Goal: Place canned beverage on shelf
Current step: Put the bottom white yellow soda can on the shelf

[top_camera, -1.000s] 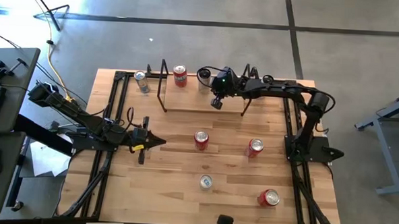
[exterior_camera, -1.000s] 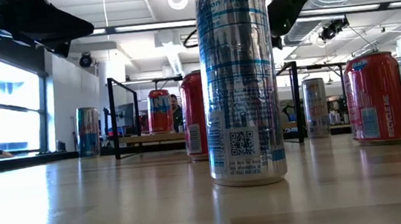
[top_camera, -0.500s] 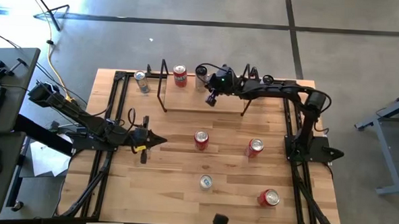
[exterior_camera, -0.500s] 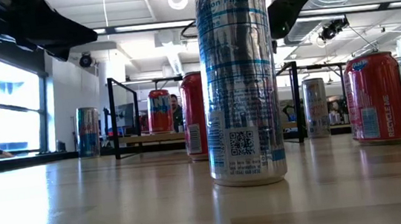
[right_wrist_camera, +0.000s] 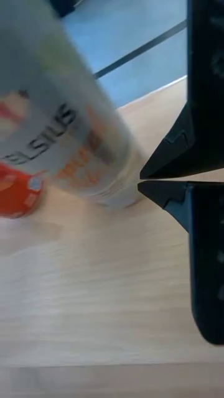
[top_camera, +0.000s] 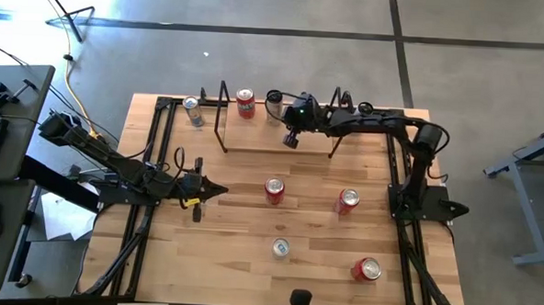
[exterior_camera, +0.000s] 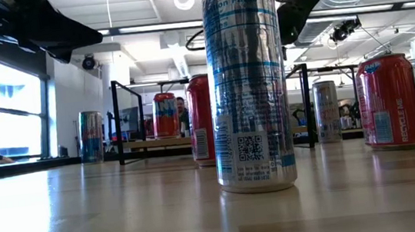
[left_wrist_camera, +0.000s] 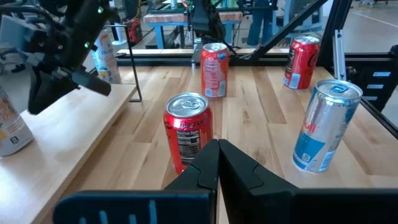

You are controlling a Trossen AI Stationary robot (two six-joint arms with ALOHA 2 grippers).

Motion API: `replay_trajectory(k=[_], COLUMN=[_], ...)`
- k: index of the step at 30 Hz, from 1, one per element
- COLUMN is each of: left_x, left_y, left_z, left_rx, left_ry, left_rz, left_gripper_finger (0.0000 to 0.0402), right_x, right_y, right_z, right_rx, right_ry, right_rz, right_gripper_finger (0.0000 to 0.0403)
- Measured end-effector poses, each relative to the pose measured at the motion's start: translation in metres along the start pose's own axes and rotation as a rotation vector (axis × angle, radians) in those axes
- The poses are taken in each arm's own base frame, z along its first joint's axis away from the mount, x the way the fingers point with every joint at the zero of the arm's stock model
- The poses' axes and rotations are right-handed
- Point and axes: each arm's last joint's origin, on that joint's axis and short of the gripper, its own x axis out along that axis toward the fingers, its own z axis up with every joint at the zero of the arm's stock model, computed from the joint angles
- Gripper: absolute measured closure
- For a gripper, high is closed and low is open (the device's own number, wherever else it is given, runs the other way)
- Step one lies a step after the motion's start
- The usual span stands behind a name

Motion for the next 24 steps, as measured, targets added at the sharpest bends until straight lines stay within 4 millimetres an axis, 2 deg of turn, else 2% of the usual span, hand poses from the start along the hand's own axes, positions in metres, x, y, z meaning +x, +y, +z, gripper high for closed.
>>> replay_trajectory(k=[6,14,24], left_x=[0.000,0.000,0.000], left_y=[0.000,0.000,0.000], left_z=[0.000,0.000,-0.001], left_rx=[0.000,0.001,-0.010], left_ry=[0.000,0.002,0.010], left_rz=[0.000,-0.001,-0.001], left_gripper_finger=[0.0402,0.0402,0.0402], right_x=[0.010,0.011,-0.003], right_y=[0.000,0.001,0.014], right_z=[0.000,0.002,0.018], right_rx=[0.066,0.132,0.048], right_ry=[-0.059,-0.084,-0.154], right_rz=[-0.022,-0.011,0.053], right_gripper_finger=[0.0403,0.0403,0.0403])
